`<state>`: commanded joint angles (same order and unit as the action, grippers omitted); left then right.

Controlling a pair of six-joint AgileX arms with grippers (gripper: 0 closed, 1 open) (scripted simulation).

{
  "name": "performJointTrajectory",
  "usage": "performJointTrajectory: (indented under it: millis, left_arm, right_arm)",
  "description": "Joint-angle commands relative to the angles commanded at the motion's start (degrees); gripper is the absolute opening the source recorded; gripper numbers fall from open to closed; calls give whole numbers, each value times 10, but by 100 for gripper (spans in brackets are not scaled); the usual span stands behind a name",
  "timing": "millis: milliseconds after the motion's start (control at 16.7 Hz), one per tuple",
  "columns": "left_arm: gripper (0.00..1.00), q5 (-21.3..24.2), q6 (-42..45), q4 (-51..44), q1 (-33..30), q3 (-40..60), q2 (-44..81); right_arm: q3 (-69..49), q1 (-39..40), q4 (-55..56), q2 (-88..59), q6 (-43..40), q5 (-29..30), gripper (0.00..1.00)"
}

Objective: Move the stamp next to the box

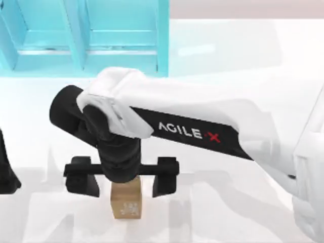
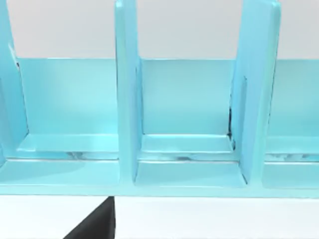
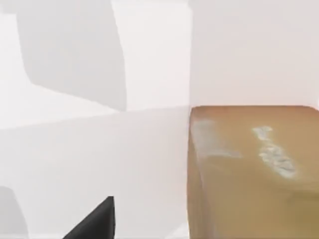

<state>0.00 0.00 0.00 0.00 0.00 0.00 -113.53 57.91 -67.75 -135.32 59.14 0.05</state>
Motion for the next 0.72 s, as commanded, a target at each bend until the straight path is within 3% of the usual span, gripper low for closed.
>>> performJointTrajectory:
  millis: [420, 720]
  left_arm:
    - [100, 0, 0, 0, 0, 0, 0]
    - [100, 0, 0, 0, 0, 0, 0]
  right_arm:
    - [39, 2, 39, -3, 2, 0, 100]
    - [39, 2, 39, -3, 2, 0, 62]
